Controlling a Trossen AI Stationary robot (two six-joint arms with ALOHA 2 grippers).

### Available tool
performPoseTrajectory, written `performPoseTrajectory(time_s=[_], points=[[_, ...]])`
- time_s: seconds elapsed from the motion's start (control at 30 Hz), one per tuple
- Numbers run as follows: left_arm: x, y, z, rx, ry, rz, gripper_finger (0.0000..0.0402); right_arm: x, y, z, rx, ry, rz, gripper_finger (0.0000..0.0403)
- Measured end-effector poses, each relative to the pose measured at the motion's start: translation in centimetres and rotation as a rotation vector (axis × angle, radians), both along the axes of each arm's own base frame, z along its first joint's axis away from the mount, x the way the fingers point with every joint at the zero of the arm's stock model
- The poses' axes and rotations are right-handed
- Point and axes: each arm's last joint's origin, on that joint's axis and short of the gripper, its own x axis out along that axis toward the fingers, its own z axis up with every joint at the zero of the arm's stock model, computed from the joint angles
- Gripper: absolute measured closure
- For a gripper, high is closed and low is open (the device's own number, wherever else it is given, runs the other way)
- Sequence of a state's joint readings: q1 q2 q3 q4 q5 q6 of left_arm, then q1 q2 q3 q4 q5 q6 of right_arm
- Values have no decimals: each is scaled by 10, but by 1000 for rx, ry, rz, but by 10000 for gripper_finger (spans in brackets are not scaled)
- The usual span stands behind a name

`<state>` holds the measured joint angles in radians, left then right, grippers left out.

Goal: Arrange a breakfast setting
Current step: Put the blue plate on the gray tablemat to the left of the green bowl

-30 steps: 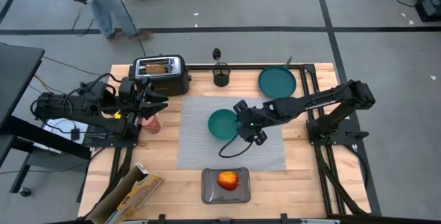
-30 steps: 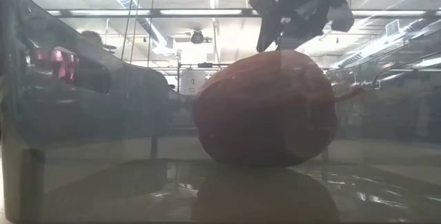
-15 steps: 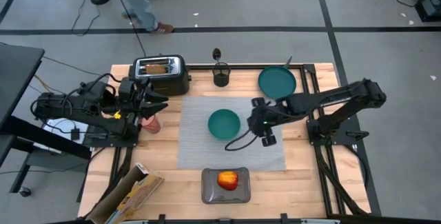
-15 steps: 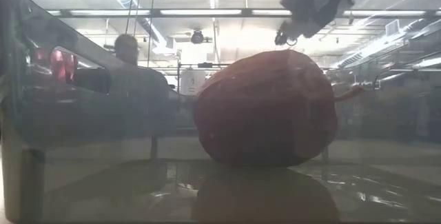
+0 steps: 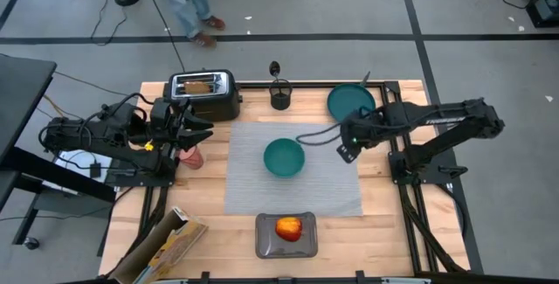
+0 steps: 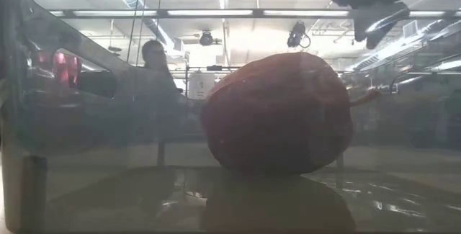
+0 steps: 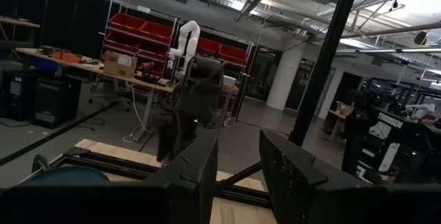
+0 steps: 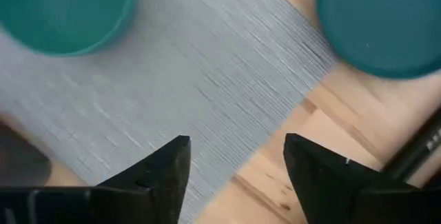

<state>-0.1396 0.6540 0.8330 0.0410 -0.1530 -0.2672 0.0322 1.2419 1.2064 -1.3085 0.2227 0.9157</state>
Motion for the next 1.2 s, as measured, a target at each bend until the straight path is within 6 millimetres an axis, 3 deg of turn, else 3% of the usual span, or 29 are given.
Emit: performPoseTrajectory(time_s=[0.1,0.23,0.53,0.73,0.87,1.0,1.2], points=[[0,0,0,0,0,0,285,2,-18,-9,-21,27,-5,139],[0,0,0,-6,0,-2,285,12,-48,-38,-63,56,38,139],[0,0,2,-86,-21,-19,285,39,-116,-116,-110,160,177,188],[6,-4,11,-147,-129,-62,285,42,-142,-153,-74,292,215,222],[16,-7,14,-112,-159,-33,285,40,-154,-165,-58,313,189,248],[21,-6,33,-46,-159,38,285,37,-162,-170,-37,311,193,278],[22,-1,58,109,2,161,285,32,-169,-166,-45,299,189,350]])
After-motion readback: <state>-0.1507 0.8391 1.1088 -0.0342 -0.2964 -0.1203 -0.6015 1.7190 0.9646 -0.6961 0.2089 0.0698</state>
